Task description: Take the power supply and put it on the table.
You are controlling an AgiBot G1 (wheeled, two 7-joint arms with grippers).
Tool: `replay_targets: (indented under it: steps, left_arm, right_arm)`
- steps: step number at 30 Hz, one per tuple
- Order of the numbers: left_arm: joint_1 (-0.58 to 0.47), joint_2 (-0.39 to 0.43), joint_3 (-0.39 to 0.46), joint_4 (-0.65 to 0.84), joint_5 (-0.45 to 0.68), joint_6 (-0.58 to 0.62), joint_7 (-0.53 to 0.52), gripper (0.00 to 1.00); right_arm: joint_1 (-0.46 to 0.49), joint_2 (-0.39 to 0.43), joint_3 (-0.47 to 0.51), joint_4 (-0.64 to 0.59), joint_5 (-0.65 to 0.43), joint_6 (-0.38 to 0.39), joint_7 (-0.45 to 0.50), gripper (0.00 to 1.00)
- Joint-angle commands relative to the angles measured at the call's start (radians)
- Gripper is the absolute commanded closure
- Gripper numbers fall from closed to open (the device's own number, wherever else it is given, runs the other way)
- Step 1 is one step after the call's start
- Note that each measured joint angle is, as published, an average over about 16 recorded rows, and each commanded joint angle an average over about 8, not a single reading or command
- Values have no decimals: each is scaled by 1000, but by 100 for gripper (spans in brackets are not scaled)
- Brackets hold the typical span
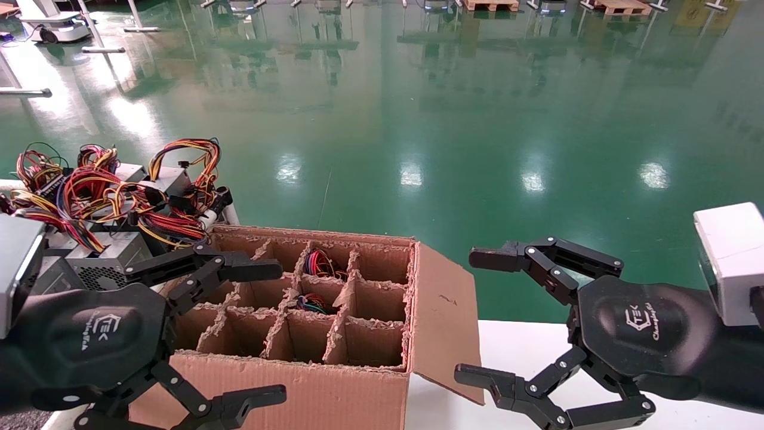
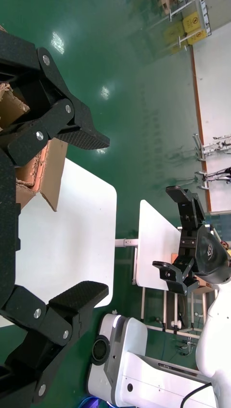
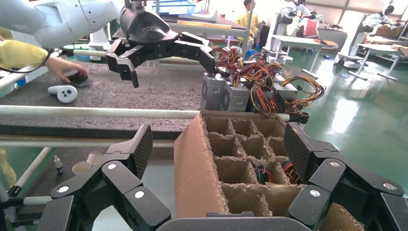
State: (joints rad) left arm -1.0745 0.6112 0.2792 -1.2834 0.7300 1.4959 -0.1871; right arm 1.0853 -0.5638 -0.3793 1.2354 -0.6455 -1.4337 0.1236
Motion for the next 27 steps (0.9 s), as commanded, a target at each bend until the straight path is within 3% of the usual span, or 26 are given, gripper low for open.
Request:
replay_targets:
  steps: [1,27]
  left_arm:
    - [-1,0,0,1,0,0,0,0]
    - [-3,0,1,4,2,-1,2,0]
  right_arm:
    - [0,0,0,0,0,0,0,0]
    - [0,0,0,0,0,0,0,0]
